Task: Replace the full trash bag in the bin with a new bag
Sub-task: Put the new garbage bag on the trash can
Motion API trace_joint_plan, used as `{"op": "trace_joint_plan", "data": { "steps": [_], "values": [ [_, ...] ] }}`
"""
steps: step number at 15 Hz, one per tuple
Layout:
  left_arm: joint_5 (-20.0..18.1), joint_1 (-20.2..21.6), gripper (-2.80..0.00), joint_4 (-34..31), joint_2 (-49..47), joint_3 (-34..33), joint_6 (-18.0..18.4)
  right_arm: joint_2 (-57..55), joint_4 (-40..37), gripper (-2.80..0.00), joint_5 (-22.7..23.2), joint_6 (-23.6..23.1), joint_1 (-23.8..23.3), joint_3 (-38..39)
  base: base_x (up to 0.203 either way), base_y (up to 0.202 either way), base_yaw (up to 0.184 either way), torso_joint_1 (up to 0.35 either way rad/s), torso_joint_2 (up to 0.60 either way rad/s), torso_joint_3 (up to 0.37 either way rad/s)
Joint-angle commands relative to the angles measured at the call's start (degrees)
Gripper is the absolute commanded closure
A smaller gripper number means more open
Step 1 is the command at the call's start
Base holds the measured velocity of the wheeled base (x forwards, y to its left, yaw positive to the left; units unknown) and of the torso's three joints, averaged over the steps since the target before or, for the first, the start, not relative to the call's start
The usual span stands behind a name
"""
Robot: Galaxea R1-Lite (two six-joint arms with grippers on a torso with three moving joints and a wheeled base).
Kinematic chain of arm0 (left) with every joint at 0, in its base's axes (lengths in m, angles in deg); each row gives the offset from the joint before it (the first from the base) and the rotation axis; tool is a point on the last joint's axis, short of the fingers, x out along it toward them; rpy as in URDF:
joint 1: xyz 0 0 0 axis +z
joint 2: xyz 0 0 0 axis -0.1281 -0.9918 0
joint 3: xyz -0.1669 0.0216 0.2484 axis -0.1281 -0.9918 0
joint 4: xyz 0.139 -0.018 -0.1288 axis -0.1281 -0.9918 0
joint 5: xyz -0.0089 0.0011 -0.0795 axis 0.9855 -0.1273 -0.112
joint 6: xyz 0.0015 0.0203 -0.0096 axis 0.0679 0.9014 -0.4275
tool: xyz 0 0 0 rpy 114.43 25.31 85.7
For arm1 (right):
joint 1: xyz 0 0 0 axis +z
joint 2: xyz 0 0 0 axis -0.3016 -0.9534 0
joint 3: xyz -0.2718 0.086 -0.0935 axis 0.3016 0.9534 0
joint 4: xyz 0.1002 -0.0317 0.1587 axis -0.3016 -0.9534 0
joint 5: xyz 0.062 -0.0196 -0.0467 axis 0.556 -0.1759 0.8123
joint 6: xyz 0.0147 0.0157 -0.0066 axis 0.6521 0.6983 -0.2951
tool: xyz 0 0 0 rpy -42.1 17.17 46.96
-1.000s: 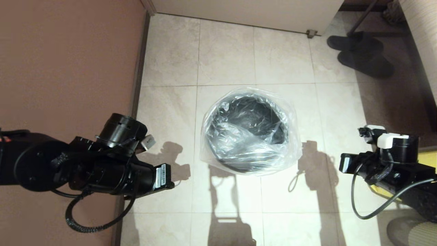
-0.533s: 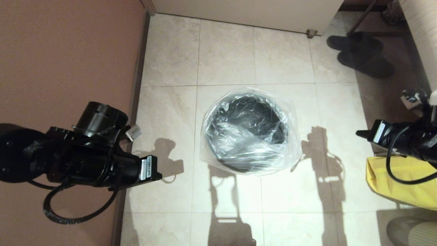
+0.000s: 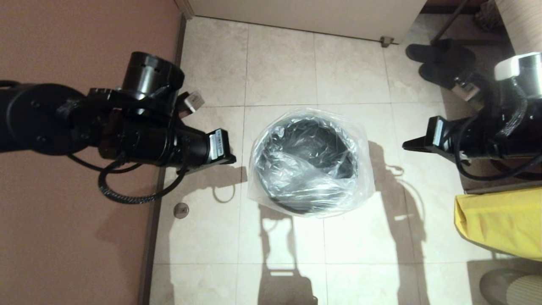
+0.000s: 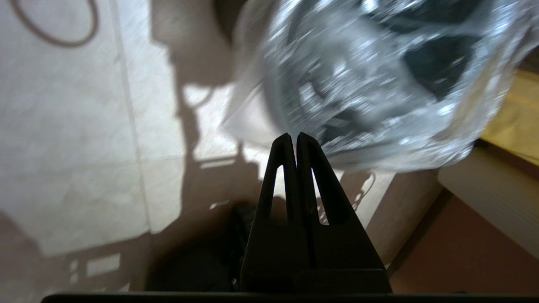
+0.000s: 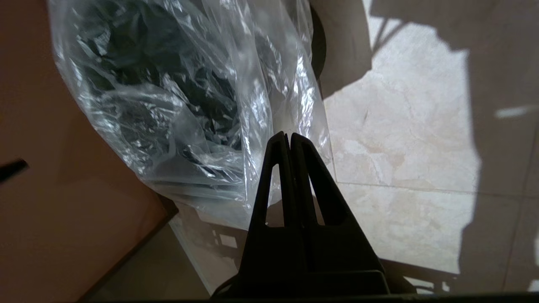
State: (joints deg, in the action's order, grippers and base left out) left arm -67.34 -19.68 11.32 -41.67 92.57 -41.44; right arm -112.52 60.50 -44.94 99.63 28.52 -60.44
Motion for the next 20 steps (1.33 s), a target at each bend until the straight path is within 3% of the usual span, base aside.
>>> {"op": "trace_joint_plan", "data": {
  "steps": [1, 5, 9, 13, 15, 18, 20],
  "values": [
    [0.4, -2.4, 0.00, -2.0, -7.2, 8.7, -0.1, -3.8, -0.2, 0.00, -1.0, -1.8, 0.1, -0.7, 0.000, 0.000, 0.000, 0.000, 0.00, 0.000],
    [2.7, -7.9, 0.00, -8.2, -20.8, 28.0, 0.7, -2.6, -1.5, 0.00, -1.2, -4.1, -1.0, 3.8, 0.000, 0.000, 0.000, 0.000, 0.00, 0.000],
    [6.2, -14.9, 0.00, -1.5, -29.9, 30.3, 12.0, -2.2, -1.4, 0.00, -1.1, -4.0, -2.5, 2.9, 0.000, 0.000, 0.000, 0.000, 0.00, 0.000],
    [6.3, -15.4, 0.00, 0.0, -35.1, 30.3, 16.1, -0.7, -0.5, 0.00, -1.0, -3.5, -1.2, 2.9, 0.000, 0.000, 0.000, 0.000, 0.00, 0.000],
    [6.7, -14.3, 0.00, 5.6, -40.7, 30.3, 19.9, 0.4, 0.0, 0.00, -0.9, -3.4, -1.0, 3.5, 0.000, 0.000, 0.000, 0.000, 0.00, 0.000],
    [7.5, -12.4, 0.00, 20.3, -49.7, 30.4, 30.1, 1.6, 0.1, 0.00, -0.9, -3.4, -1.0, 3.7, 0.000, 0.000, 0.000, 0.000, 0.00, 0.000],
    [7.9, -11.8, 0.00, 25.4, -53.1, 30.3, 34.2, 1.8, 0.1, 0.00, -0.9, -3.3, -1.1, 3.7, 0.000, 0.000, 0.000, 0.000, 0.00, 0.000]
  ]
}}
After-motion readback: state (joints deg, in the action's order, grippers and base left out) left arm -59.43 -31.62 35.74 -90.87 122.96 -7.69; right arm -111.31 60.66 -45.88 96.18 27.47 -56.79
